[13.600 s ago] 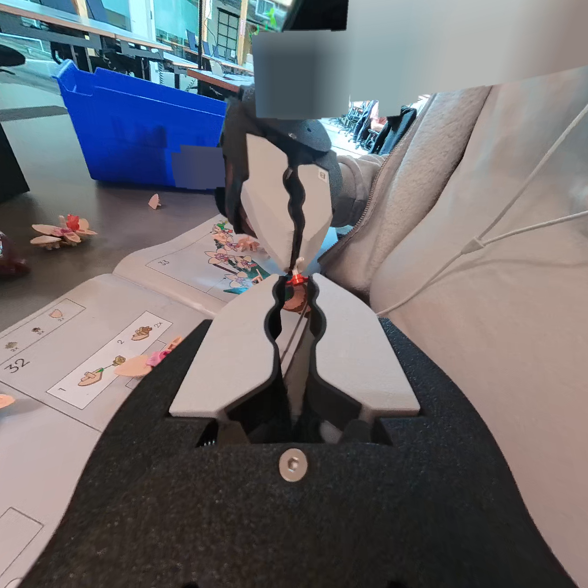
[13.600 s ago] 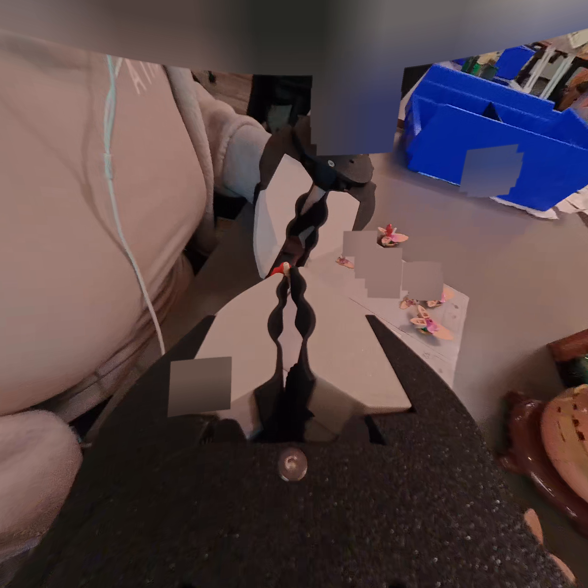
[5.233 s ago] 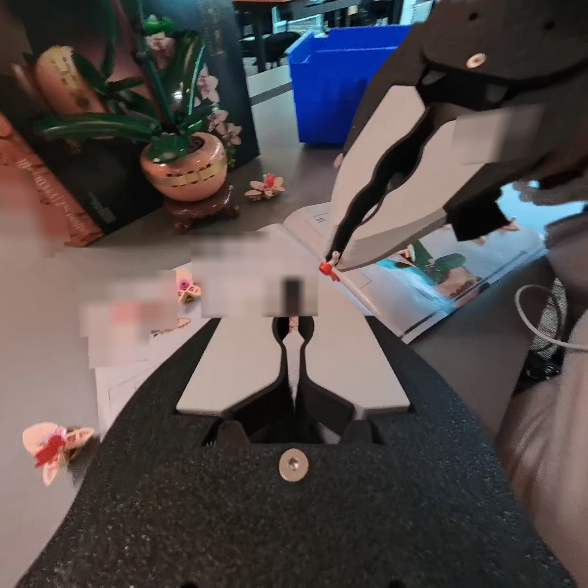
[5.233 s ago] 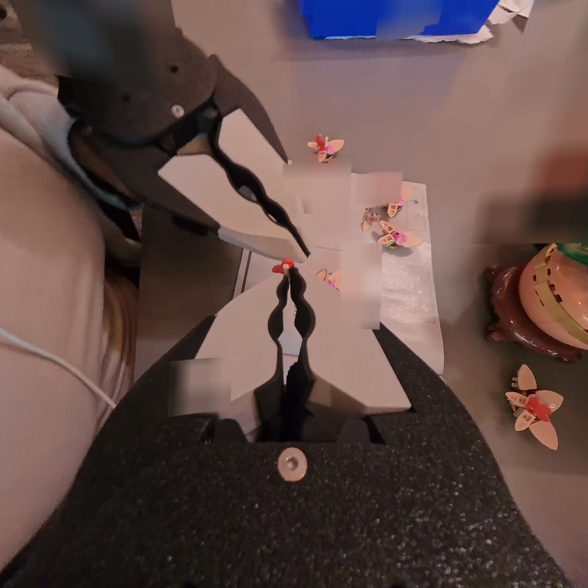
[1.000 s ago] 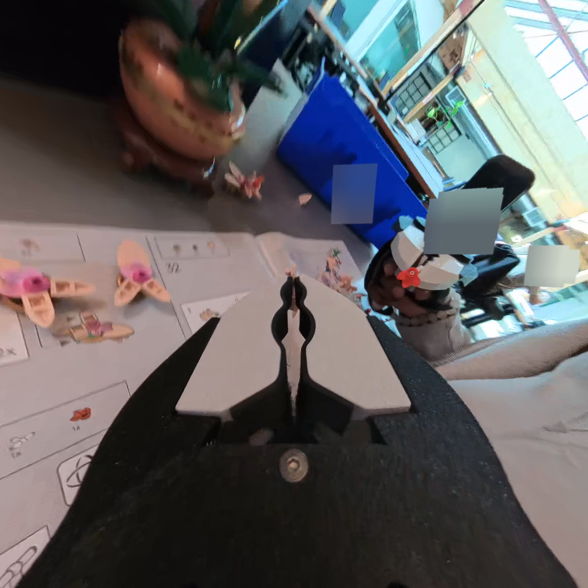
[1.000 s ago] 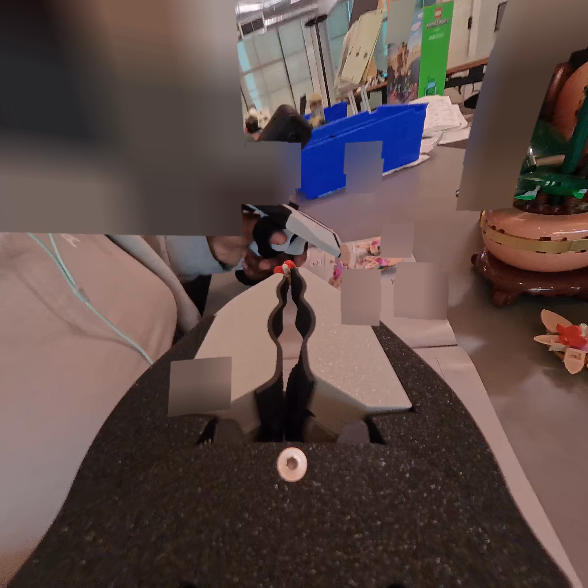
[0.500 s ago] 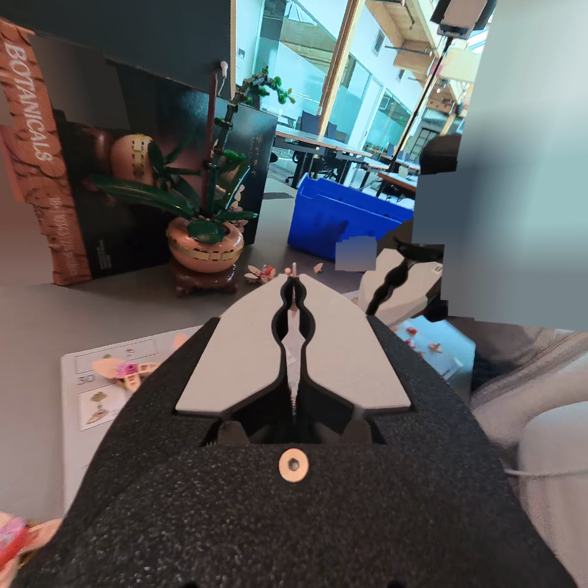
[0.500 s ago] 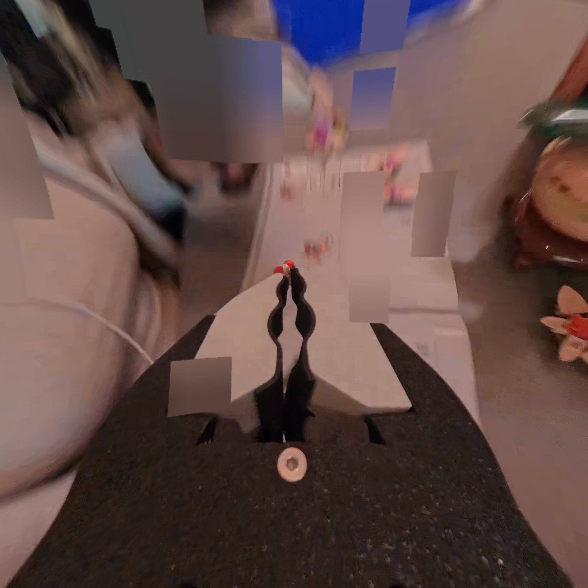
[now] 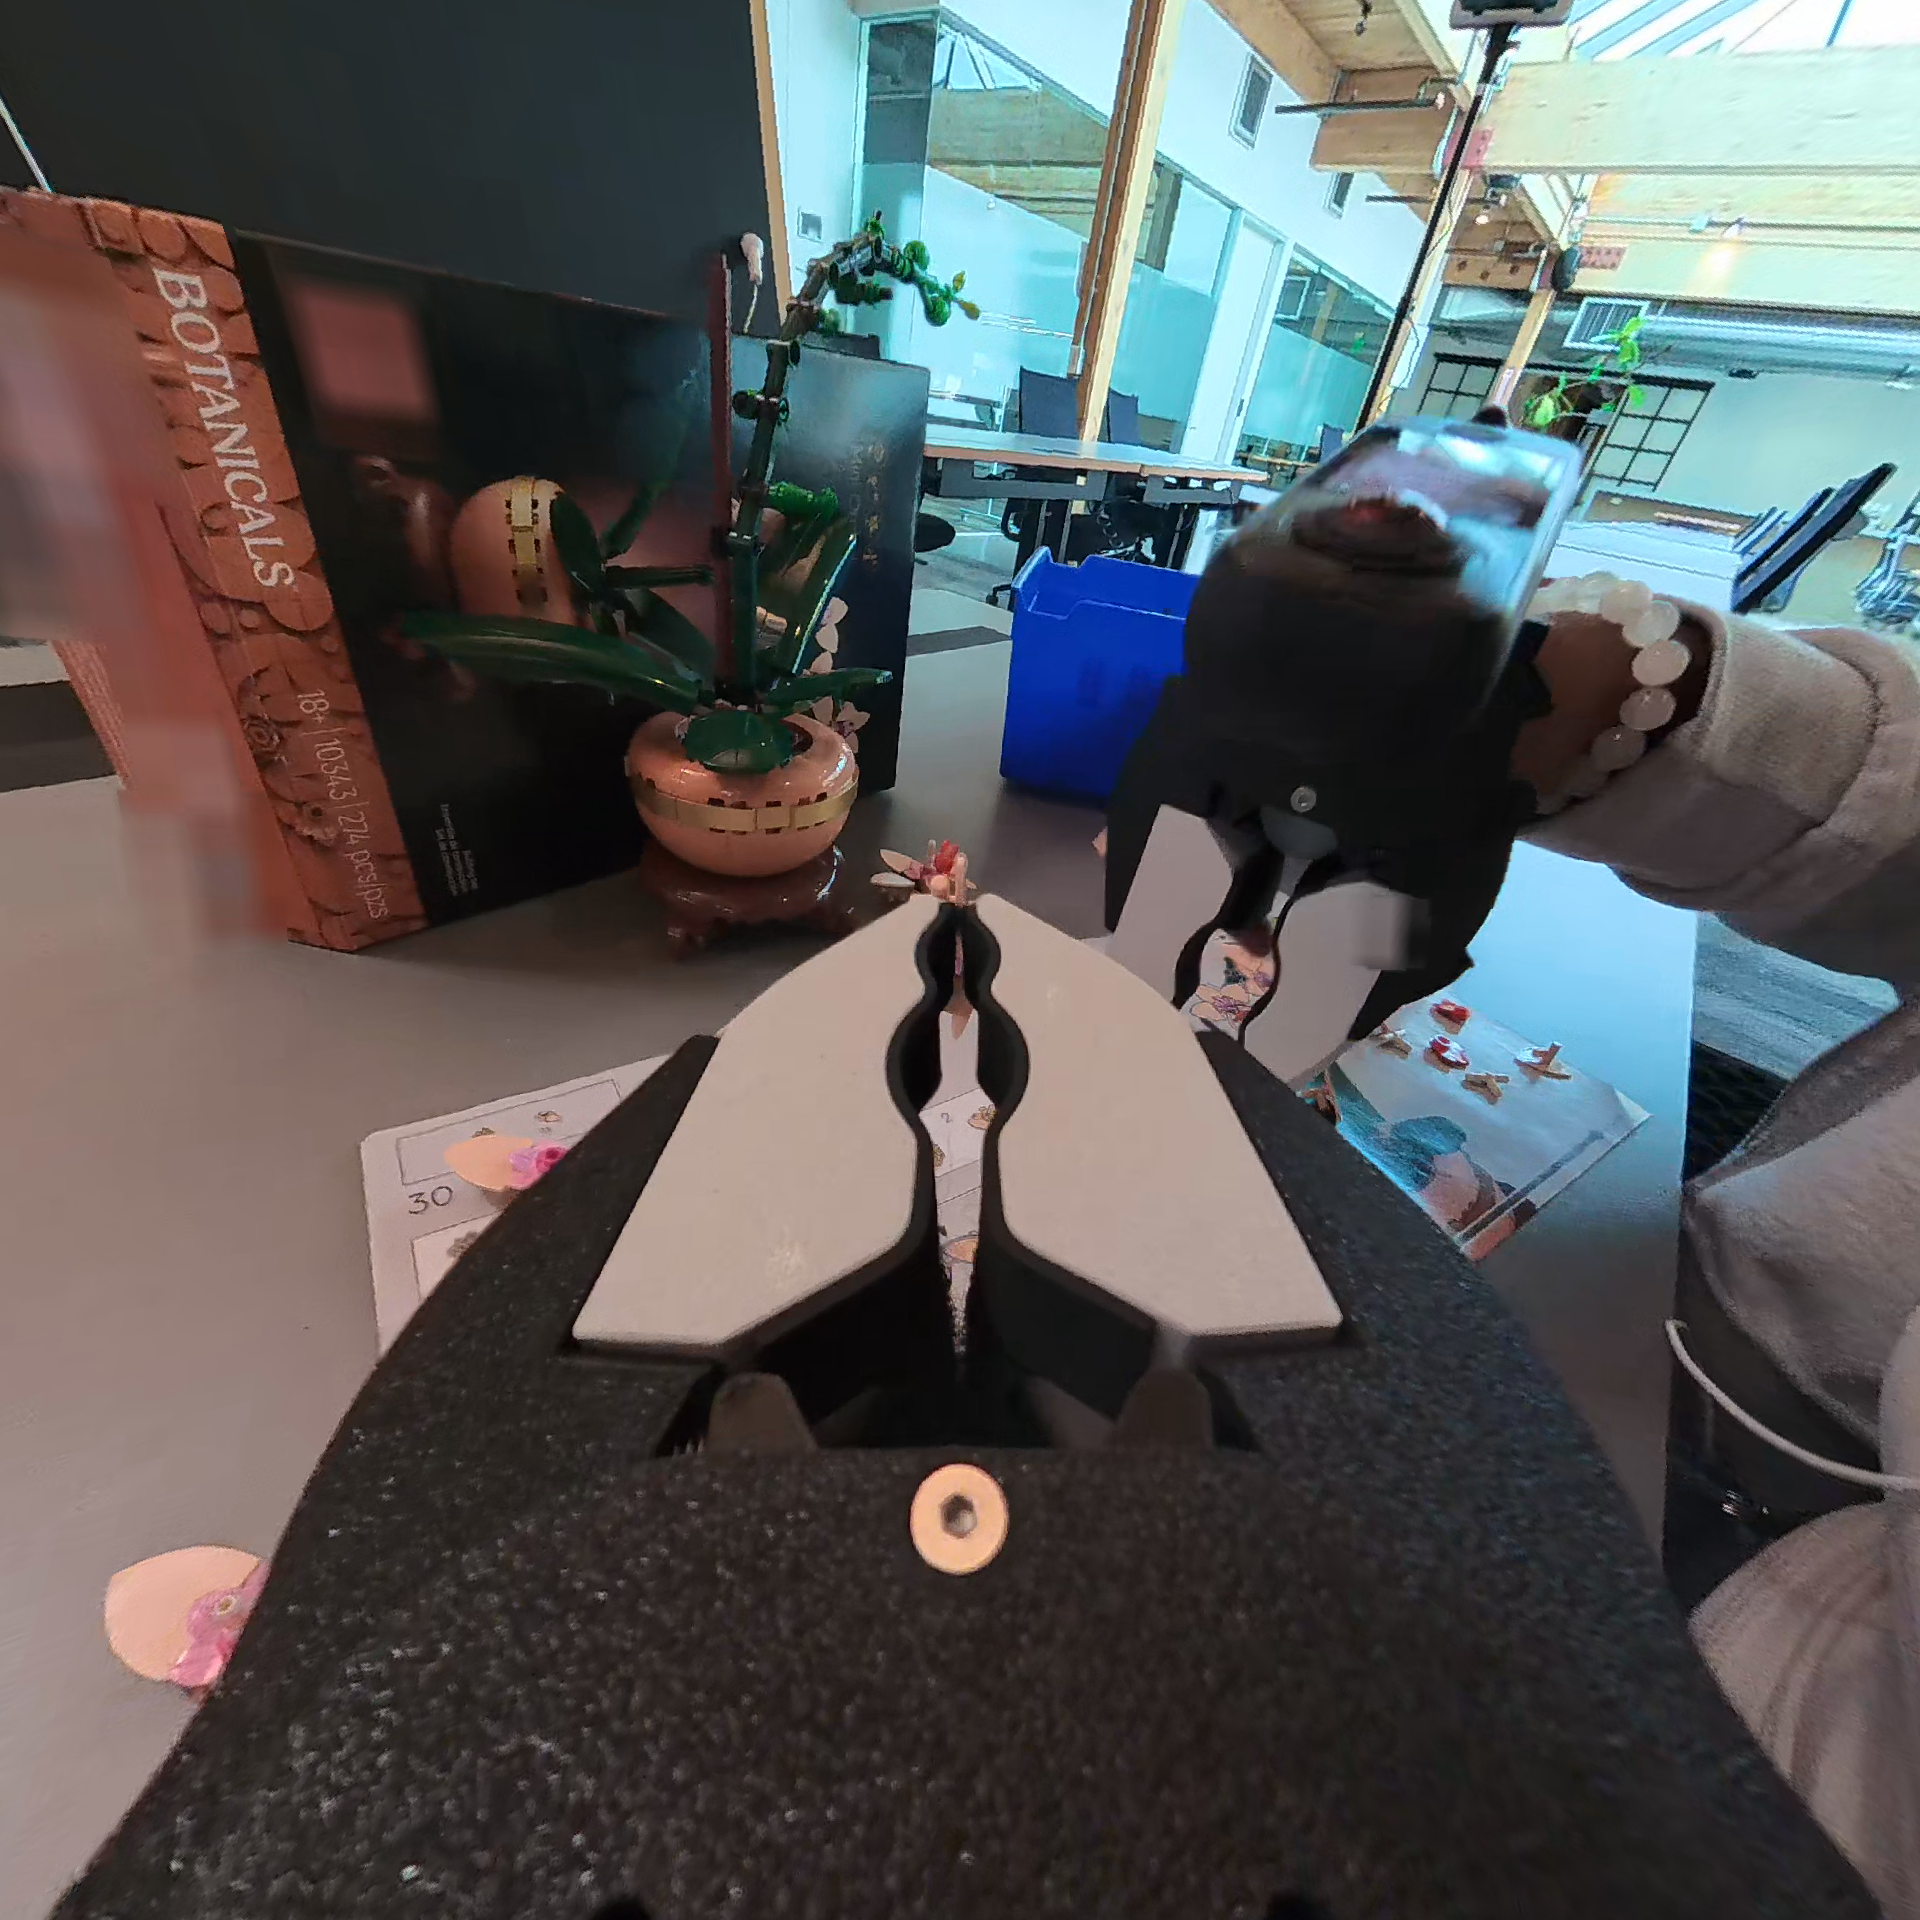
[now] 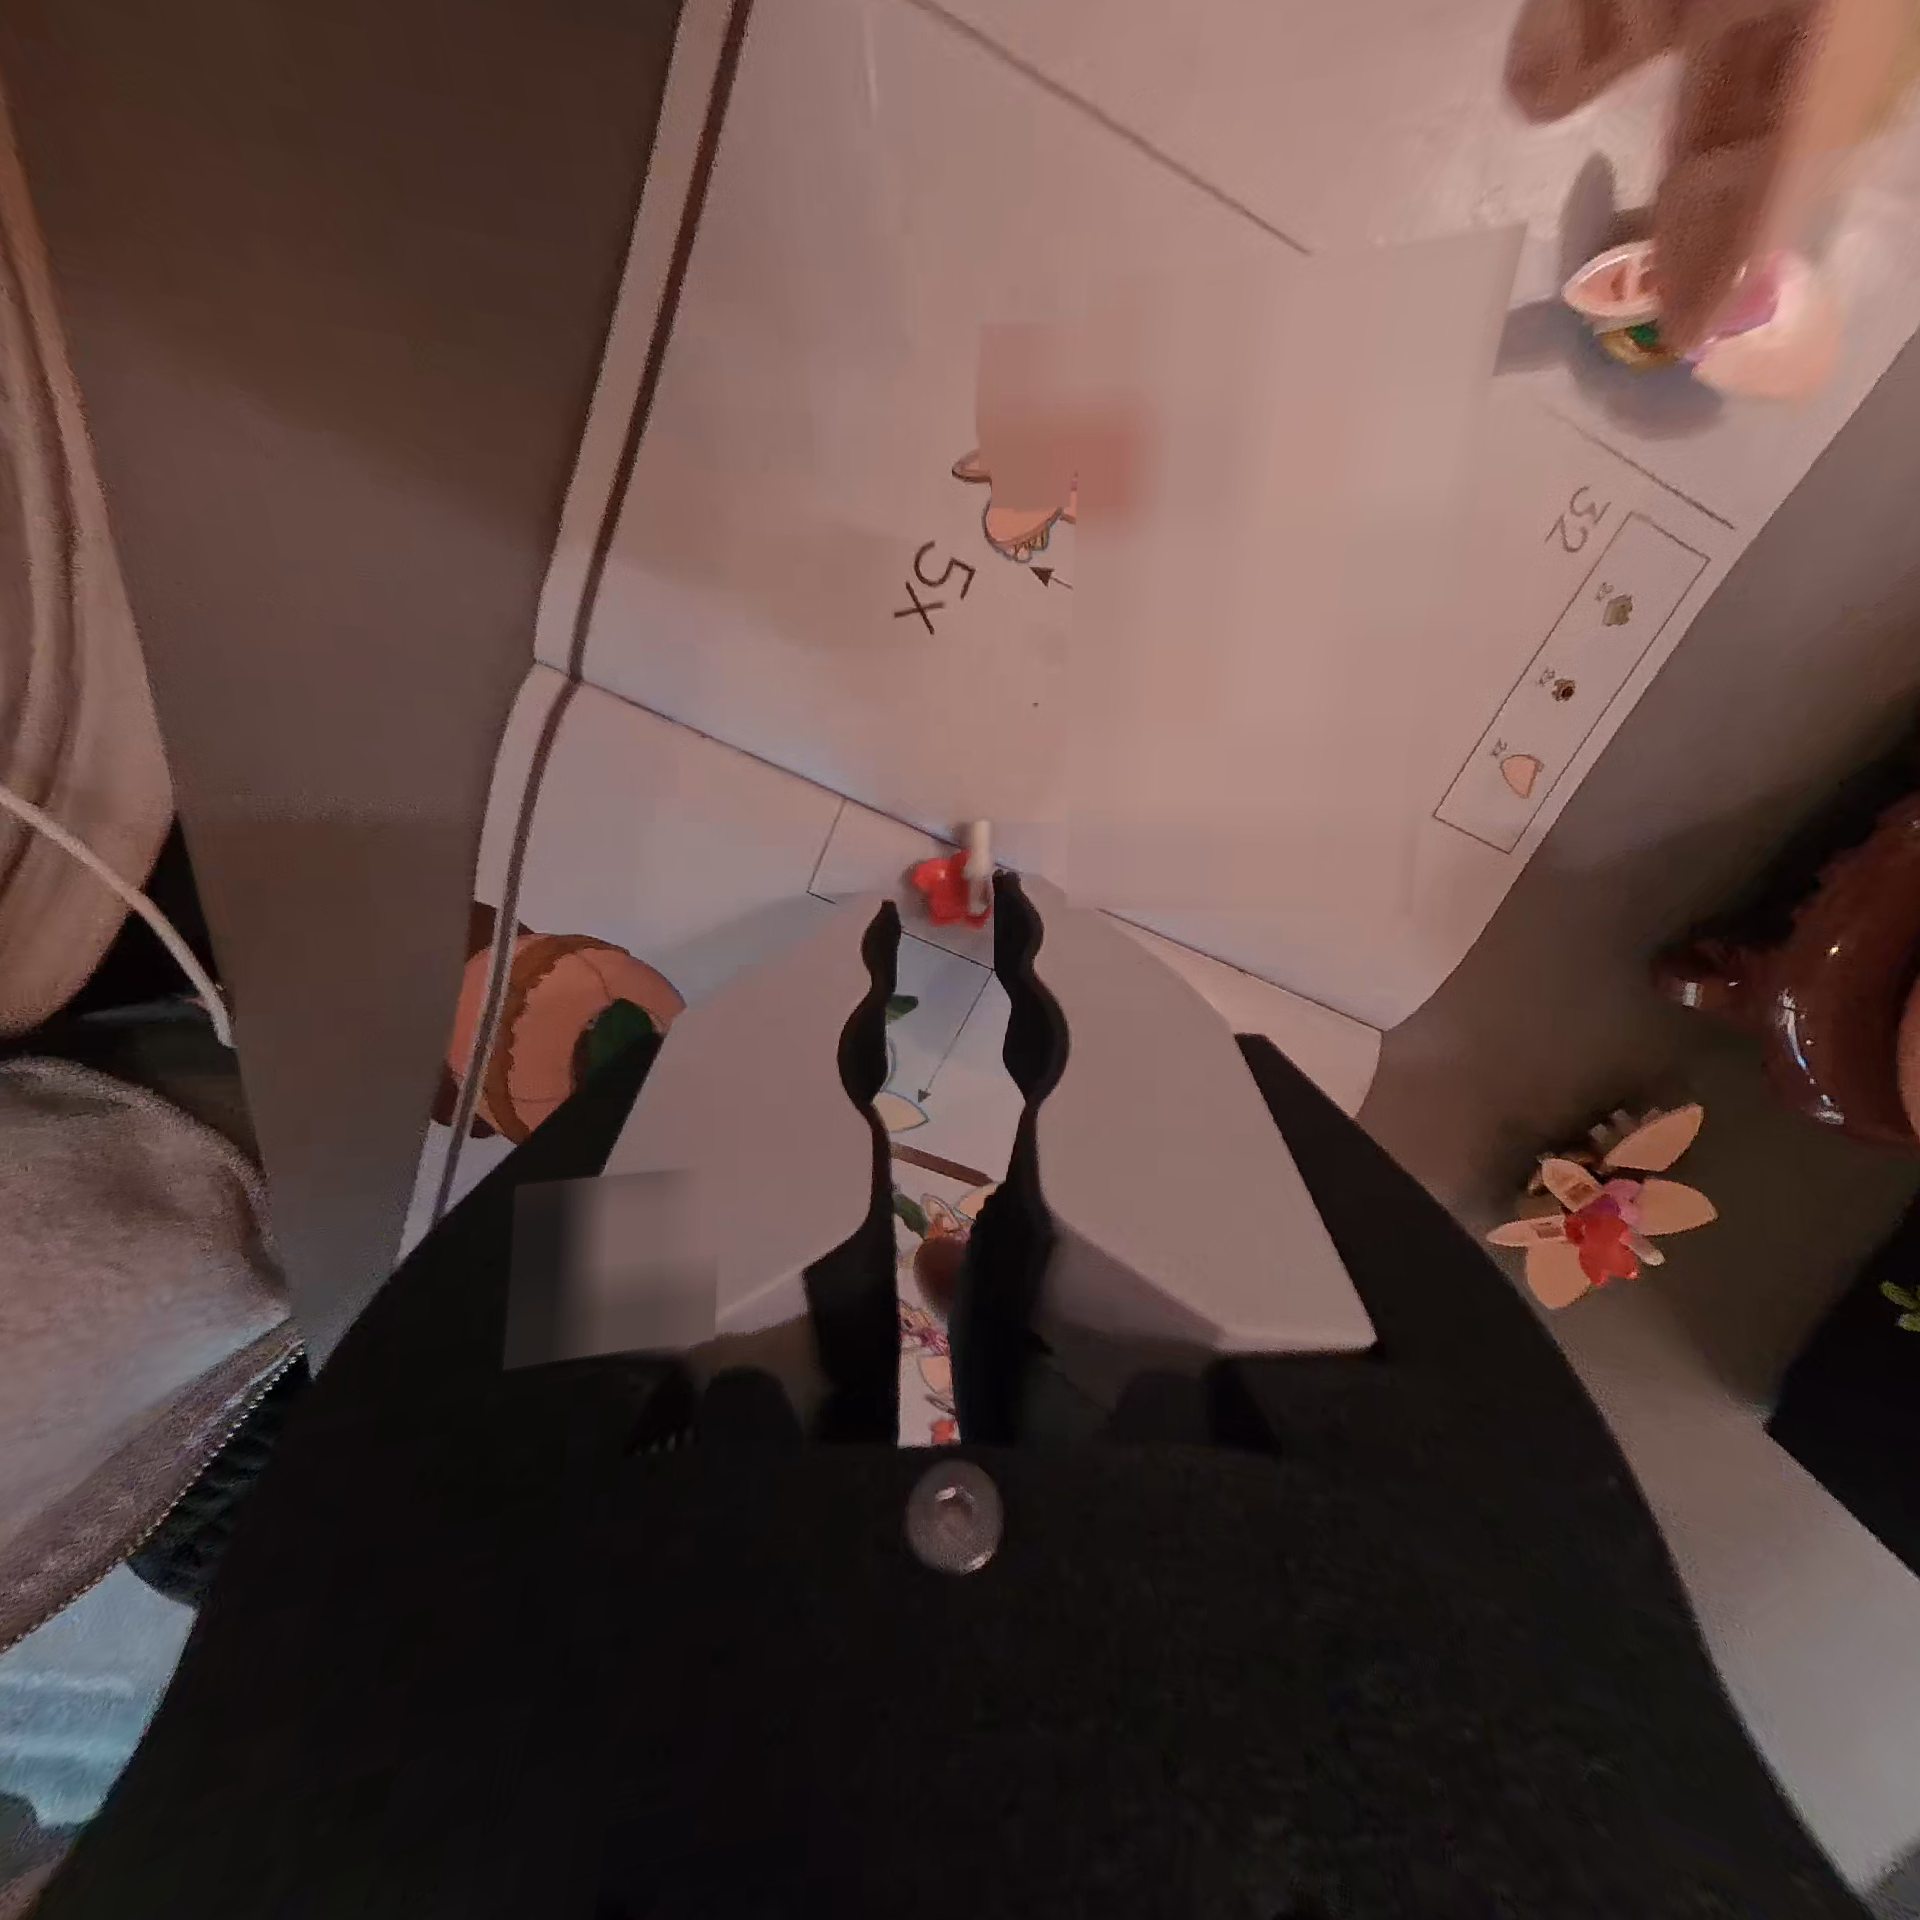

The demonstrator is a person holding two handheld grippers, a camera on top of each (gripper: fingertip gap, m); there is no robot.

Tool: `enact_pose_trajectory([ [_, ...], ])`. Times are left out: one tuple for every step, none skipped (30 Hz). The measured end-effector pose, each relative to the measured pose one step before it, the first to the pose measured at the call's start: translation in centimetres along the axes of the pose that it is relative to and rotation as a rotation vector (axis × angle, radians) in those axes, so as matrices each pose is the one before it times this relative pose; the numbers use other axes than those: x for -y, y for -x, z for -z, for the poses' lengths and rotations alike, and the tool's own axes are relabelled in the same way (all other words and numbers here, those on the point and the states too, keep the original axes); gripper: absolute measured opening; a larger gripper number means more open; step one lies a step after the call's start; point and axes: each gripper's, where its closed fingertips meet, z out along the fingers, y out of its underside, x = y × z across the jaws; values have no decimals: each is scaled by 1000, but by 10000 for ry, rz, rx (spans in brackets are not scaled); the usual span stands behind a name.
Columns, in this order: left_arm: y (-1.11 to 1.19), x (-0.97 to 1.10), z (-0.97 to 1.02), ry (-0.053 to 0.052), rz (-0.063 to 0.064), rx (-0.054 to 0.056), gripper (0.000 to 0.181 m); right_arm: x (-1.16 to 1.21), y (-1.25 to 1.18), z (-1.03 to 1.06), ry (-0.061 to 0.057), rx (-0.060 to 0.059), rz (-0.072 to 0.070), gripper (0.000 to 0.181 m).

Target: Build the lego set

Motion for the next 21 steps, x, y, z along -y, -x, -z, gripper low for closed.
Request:
enact_pose_trajectory([
  [-2, -144, -6, 8, 85, -51, 1, 272, 86, 217, -384, 38, -211, 20],
  [39, -113, 15, -7, 81, -24, 1, 195, 80, 313, -376, 53, -271, 21],
  [30, -102, 25, -12, 51, -21, 0, 118, 51, 398, -401, 30, -306, 22],
  [70, -54, 30, -4, 25, 11, 0, 102, -130, 479, -502, -86, -392, 23],
  [113, -28, 42, 3, -5, 48, 0, 64, -307, 516, -581, -192, -496, 23],
  [117, 13, 42, 2, -20, 48, 0, -100, -439, 456, -579, -261, -597, 21],
  [96, 40, 42, -12, -18, 35, 0, -236, -449, 319, -557, -291, -704, 19],
  [50, 63, 29, -30, 3, 11, 0, -239, -101, 69, -586, -124, -698, 17],
  [22, 86, 8, -60, 21, -10, 0, -175, 109, -129, -614, -79, -663, 15],
  [-12, 51, -12, -72, 31, -31, 0, -60, 211, -251, -611, -100, -529, 14],
  [-39, -26, -49, -35, 35, -48, 0, 72, 347, -295, -591, -84, -370, 13],
  [-25, -162, -114, 46, 39, -35, 0, 128, 332, -303, -500, -129, -261, 11],
  [-7, -271, -127, 106, 24, -21, 0, 1, 198, -279, -286, -208, -150, 11],
  [20, -267, -115, 92, 16, -20, 0, -124, -78, -200, -91, -321, -42, 11],
  [-16, -188, -72, 29, 18, -39, 0, -138, -118, -138, -3, -270, 29, 11],
  [-28, -124, -56, 12, 50, -45, 0, -168, -50, -152, 69, -146, 26, 11],
  [-28, -109, -46, 20, 54, -54, 0, -209, -84, -158, 127, -102, -16, 11],
  [10, -71, -31, 12, 32, -30, 0, -156, -28, -152, 108, -22, 0, 11],
  [49, -20, 1, 0, 25, 9, 0, -71, 14, -145, 55, 26, 10, 11],
  [50, 1, 18, -8, 30, 10, 0, -6, -44, -113, 19, 2, -12, 11],
  [60, -22, 1, 16, 26, 26, 1, -2, -60, -103, 21, -2, -10, 10],
])
